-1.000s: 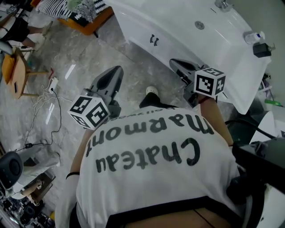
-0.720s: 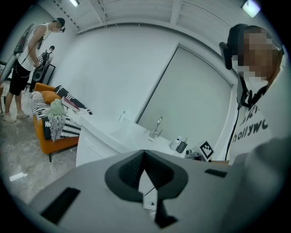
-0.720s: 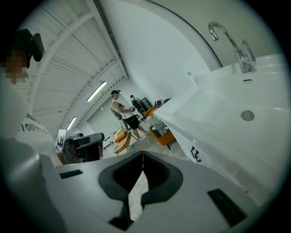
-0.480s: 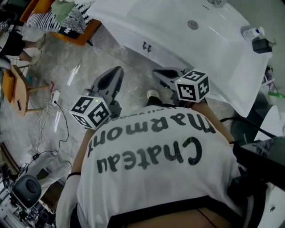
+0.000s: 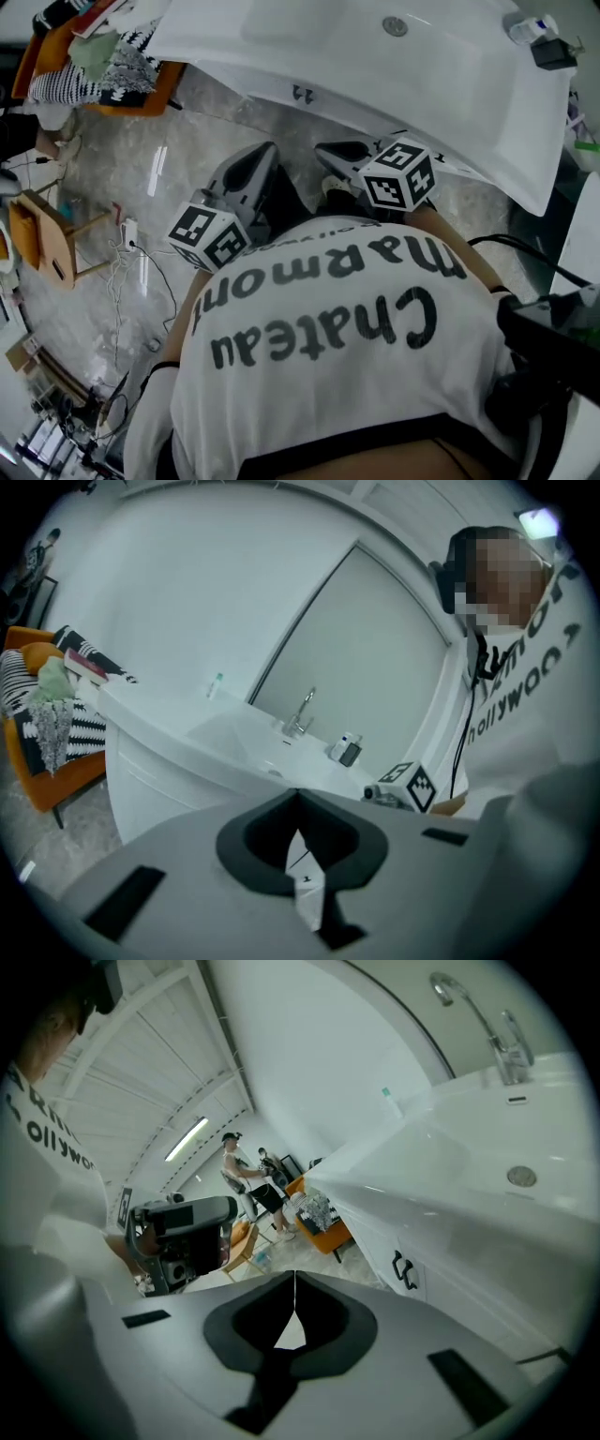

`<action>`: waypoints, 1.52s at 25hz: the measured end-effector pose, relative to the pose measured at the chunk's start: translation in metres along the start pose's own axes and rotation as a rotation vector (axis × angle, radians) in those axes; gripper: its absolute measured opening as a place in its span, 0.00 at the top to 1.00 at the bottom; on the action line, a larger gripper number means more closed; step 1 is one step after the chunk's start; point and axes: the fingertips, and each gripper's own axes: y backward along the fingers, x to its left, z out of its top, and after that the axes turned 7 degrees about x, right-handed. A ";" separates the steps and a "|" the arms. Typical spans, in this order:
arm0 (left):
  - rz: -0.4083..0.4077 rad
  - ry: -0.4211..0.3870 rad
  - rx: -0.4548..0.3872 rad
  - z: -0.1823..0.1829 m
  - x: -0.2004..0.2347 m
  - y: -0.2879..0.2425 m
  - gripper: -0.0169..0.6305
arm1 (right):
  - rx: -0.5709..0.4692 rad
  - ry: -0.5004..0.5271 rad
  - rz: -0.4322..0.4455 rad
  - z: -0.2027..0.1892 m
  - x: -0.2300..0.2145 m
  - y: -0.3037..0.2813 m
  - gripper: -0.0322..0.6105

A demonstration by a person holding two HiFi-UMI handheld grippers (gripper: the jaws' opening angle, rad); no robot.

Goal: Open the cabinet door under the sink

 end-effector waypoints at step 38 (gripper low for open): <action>-0.355 -0.493 0.654 -0.153 0.212 -0.224 0.70 | -0.200 -0.302 -0.567 -0.036 -0.218 -0.163 0.80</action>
